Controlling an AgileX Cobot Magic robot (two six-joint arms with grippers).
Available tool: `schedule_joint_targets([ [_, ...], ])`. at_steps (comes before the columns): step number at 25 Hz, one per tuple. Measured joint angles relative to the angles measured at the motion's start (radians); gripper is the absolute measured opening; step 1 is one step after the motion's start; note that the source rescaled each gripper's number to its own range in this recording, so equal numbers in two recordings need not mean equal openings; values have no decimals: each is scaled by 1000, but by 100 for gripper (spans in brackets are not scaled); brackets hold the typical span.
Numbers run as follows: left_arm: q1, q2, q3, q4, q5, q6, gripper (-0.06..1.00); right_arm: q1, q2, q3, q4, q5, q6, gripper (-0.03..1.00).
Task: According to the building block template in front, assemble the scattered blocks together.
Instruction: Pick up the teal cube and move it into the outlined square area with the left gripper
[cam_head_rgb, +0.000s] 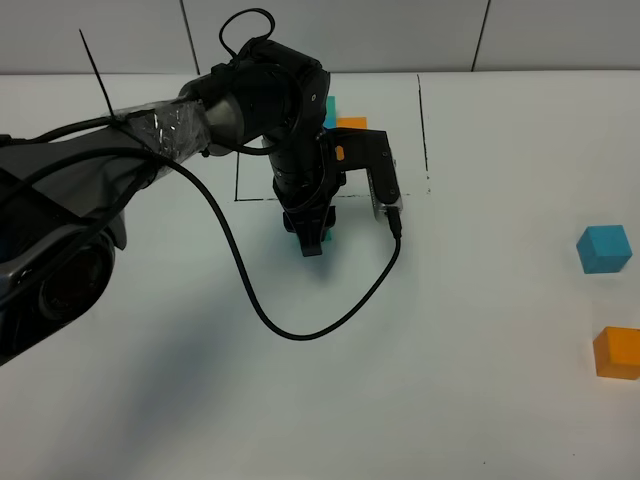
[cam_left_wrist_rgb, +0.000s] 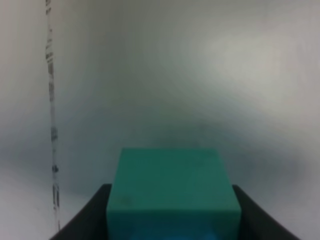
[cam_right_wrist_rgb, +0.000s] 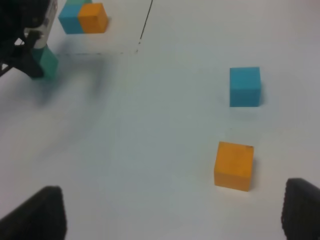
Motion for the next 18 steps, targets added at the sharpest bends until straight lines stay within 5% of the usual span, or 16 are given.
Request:
schedule_joint_targets([
  [18,0,6,0,-17,-11,56,0,0,0,0,7,0,0,74],
])
